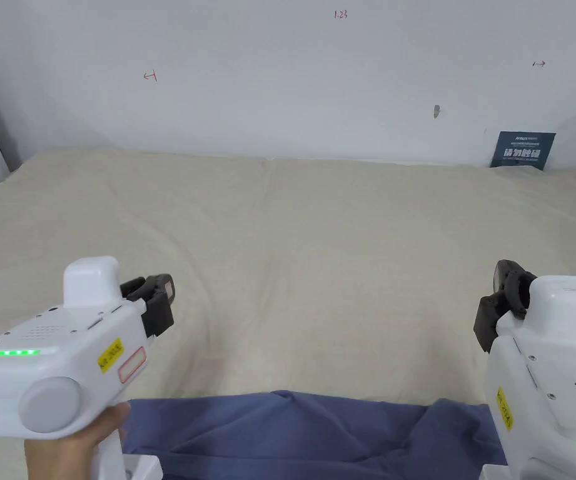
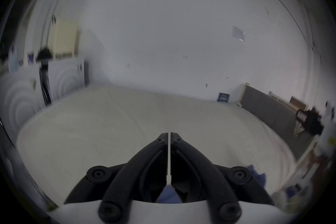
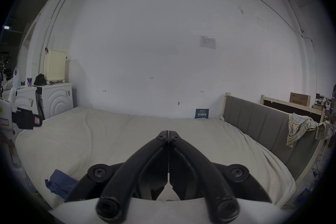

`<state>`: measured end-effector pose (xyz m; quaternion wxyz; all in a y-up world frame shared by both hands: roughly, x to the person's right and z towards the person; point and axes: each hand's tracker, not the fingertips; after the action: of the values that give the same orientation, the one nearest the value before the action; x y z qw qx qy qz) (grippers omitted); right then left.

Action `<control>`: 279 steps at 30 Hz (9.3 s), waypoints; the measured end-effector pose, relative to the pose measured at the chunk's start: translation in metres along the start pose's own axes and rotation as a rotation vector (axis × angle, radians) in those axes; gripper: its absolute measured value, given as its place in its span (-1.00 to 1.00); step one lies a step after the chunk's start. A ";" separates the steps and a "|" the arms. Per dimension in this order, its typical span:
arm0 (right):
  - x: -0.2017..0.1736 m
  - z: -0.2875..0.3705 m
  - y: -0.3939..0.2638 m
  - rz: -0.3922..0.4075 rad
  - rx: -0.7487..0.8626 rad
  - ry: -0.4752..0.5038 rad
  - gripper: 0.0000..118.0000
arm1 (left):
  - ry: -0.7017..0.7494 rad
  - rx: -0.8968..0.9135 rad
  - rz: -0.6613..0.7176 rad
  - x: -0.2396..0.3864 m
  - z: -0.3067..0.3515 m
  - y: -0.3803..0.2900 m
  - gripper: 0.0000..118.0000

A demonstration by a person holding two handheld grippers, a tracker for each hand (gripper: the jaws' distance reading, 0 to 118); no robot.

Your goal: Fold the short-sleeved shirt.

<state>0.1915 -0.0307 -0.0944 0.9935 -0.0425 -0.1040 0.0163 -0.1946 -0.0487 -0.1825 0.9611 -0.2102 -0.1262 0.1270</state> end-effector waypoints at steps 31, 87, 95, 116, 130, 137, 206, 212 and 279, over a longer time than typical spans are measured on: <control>-0.028 -0.051 -0.047 0.058 -0.237 0.021 -1.00 | -0.078 -0.677 0.529 -0.218 -0.088 -0.129 0.22; 0.042 -0.009 -0.030 -0.021 -0.161 -0.027 -1.00 | -0.113 -0.689 0.187 0.026 -0.130 -0.108 0.83; 0.039 -0.008 -0.029 -0.041 -0.155 -0.017 -1.00 | -0.048 -0.415 0.114 0.004 -0.082 -0.068 0.64; 0.045 -0.012 -0.037 -0.039 -0.183 -0.015 -1.00 | 0.018 -0.523 -0.150 0.040 -0.109 -0.181 -0.98; 0.054 -0.006 -0.038 -0.053 -0.211 -0.030 -1.00 | 0.028 -0.536 -0.121 0.061 -0.115 -0.203 -0.98; 0.050 -0.002 -0.028 -0.042 -0.187 -0.011 -1.00 | -0.062 -0.441 -0.118 0.024 -0.070 -0.132 -0.98; 0.044 0.001 -0.028 -0.065 -0.201 0.077 -1.00 | -0.150 -0.754 -0.152 0.103 -0.107 -0.087 -0.78; 0.059 0.002 -0.031 -0.060 -0.212 0.049 -1.00 | -0.152 -0.888 -0.176 0.146 -0.146 -0.137 -0.76; 0.047 0.029 -0.004 -0.033 -0.096 0.020 -1.00 | -0.061 0.024 -0.368 0.121 -0.031 -0.058 -1.00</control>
<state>0.2318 -0.0305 -0.0558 0.9914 -0.0888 -0.0955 -0.0056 -0.0613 -0.0752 -0.1615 0.9663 -0.1680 -0.1901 -0.0431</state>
